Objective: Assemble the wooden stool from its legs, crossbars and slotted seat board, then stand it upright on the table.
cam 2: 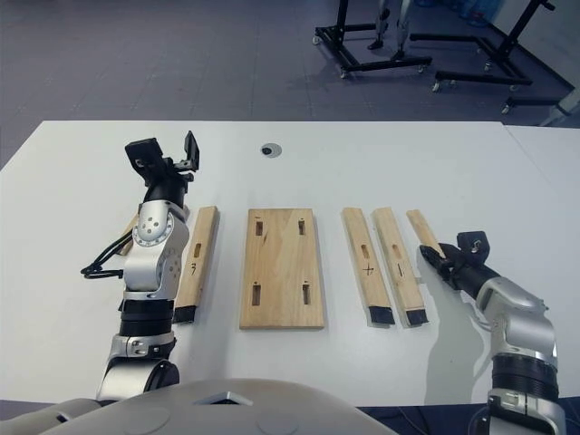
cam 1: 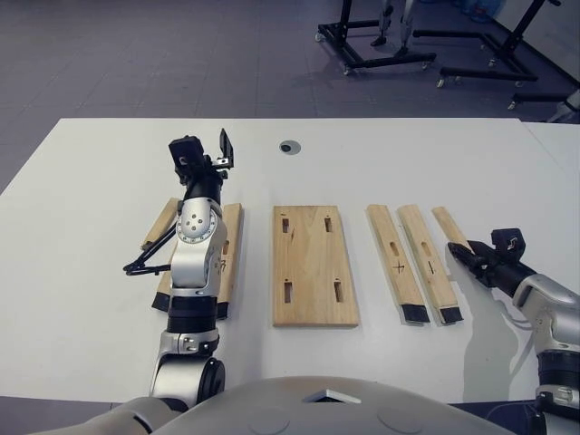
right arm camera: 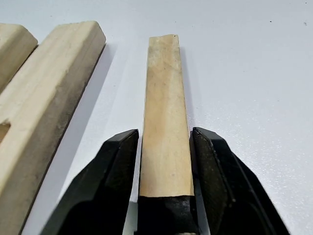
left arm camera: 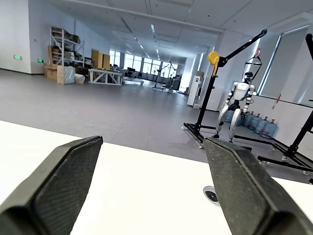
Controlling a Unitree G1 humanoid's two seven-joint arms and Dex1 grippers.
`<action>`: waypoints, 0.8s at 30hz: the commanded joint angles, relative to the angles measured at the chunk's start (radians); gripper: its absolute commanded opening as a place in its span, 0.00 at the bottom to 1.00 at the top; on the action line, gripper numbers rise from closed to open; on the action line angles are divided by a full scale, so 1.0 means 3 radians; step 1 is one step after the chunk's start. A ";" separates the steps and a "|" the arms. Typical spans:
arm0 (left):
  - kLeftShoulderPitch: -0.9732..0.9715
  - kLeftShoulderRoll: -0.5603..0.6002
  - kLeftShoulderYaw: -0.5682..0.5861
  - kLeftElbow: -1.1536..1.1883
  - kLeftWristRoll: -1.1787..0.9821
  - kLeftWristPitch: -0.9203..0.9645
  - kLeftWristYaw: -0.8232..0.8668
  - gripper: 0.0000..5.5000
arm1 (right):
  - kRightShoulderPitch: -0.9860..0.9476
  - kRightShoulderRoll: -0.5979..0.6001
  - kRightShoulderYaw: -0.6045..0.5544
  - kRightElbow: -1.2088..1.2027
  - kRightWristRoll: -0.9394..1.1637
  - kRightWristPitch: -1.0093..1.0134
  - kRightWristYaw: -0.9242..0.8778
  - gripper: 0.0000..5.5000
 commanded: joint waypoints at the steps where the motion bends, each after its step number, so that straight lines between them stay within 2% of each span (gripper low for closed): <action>1: -0.0095 -0.0064 -0.0023 0.0056 -0.0012 0.0042 0.0006 0.69 | 0.0109 0.0136 0.0120 0.0133 -0.0032 0.0144 -0.0040 0.25; 6: -0.0145 -0.0030 -0.0038 0.0090 -0.0004 0.0025 -0.0051 0.69 | 0.0034 0.0183 0.0097 0.0200 -0.0086 -0.0060 -0.0184 0.23; 11: -0.0265 -0.0125 0.0127 0.0023 -0.0642 0.0022 -0.0476 0.69 | -0.0617 0.0412 0.0050 -0.0262 0.0101 -0.0263 -0.0524 0.23; 13: -0.0378 -0.0170 0.0324 0.0041 -0.1179 0.0233 -0.0675 0.69 | -0.0987 0.0573 0.0140 -0.0636 0.0172 -0.0293 -0.0649 0.23; 15: -0.0485 -0.0174 0.0591 0.0092 -0.1927 0.0598 -0.0933 0.69 | -0.1303 0.0736 0.0407 -0.0891 0.0084 -0.0303 -0.0722 0.23; 17: -0.0543 -0.0084 0.0703 0.0141 -0.2393 0.0954 -0.1135 0.69 | -0.1471 0.0891 0.0730 -0.1095 -0.0053 -0.0340 -0.0767 0.23; 21: -0.0558 0.0056 0.0718 0.0114 -0.3003 0.1586 -0.1356 0.69 | -0.1457 0.1097 0.1359 -0.1493 -0.0326 -0.0496 -0.0697 0.23; 24: -0.0516 0.0061 0.0697 0.0067 -0.3227 0.1816 -0.1379 0.69 | -0.1378 0.1167 0.1622 -0.1675 -0.0462 -0.0530 -0.0678 0.23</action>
